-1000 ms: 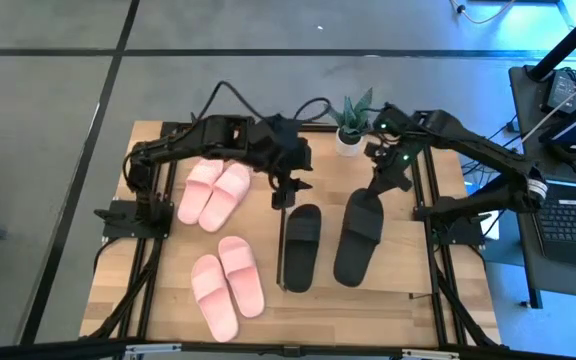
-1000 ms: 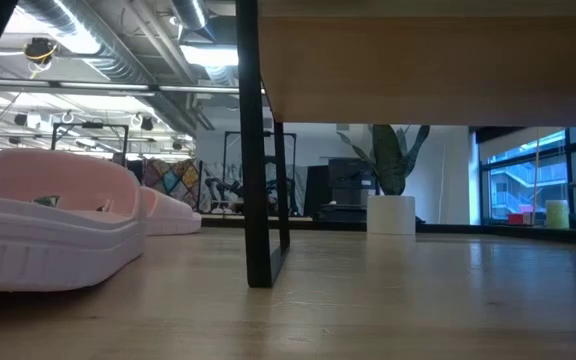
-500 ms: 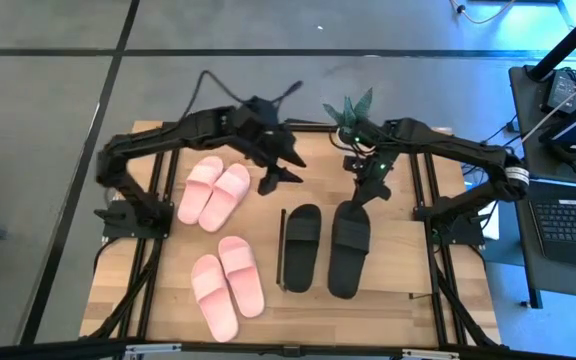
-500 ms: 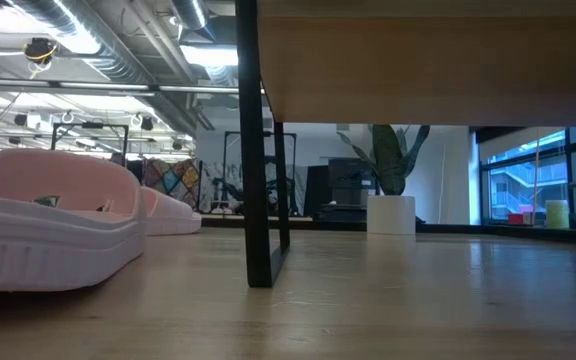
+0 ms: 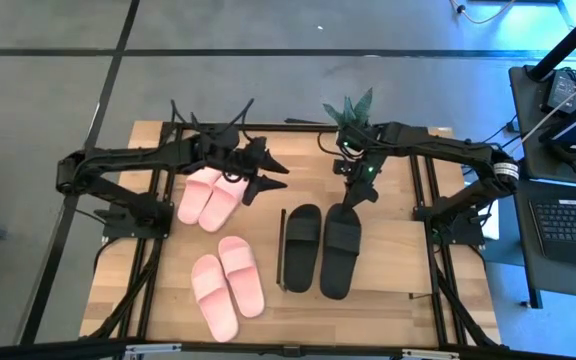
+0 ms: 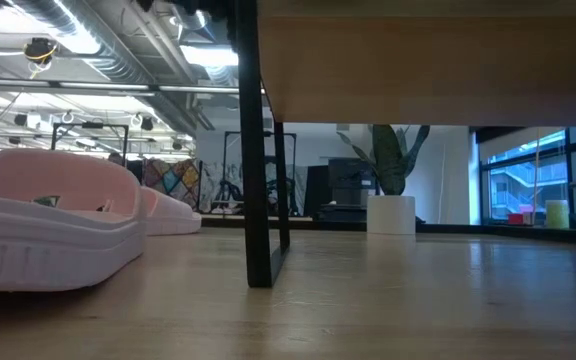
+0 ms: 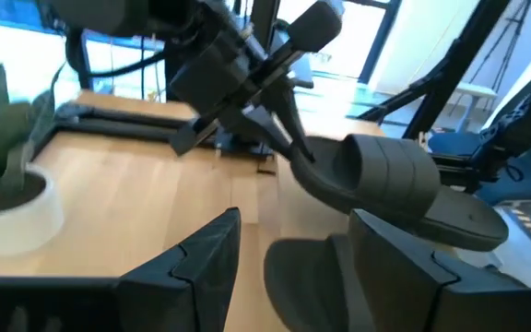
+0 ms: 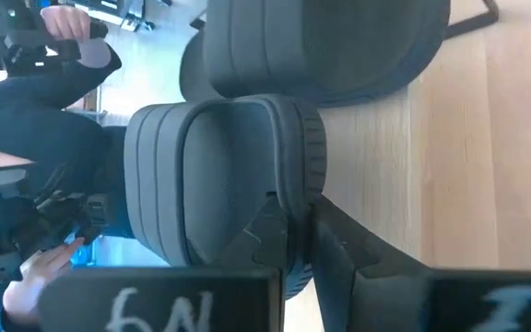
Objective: Pick and place slides into the shelf
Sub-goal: Put the black slipper onto the shelf
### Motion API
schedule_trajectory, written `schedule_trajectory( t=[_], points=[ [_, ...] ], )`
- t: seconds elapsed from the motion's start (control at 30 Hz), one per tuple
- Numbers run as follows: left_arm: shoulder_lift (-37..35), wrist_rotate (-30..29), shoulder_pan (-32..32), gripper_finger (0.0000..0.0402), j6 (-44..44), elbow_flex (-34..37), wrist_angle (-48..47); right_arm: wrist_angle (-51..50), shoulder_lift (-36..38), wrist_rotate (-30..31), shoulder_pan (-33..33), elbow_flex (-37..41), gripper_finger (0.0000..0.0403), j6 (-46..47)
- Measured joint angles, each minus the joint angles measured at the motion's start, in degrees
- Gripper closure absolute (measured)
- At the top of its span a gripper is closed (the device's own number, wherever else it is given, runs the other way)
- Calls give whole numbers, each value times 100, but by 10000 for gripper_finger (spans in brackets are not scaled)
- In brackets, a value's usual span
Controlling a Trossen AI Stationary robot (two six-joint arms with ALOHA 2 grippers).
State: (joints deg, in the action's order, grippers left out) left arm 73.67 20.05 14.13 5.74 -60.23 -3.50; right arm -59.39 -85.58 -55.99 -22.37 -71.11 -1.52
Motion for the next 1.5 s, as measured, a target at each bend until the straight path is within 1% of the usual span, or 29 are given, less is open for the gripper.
schedule_trajectory(
  t=[0.13,0.47,0.83,1.0,1.2,1.33,1.5],
  points=[
    [9,-7,-2,208,21,79,18,216,-116,-2,97,0,371,88],
    [24,-5,-4,208,19,79,29,229,-258,176,103,2,371,83],
    [24,-7,-4,208,34,79,21,216,-258,843,104,2,371,21],
    [26,-7,-4,208,34,79,17,212,-258,1374,103,2,371,-22],
    [26,-7,-33,208,34,79,14,203,-258,1415,103,2,356,-33],
    [26,-7,-33,208,34,79,14,103,-258,1410,161,2,352,-147],
    [26,-7,-33,208,44,79,16,98,-258,1121,247,2,350,-153]
  ],
)
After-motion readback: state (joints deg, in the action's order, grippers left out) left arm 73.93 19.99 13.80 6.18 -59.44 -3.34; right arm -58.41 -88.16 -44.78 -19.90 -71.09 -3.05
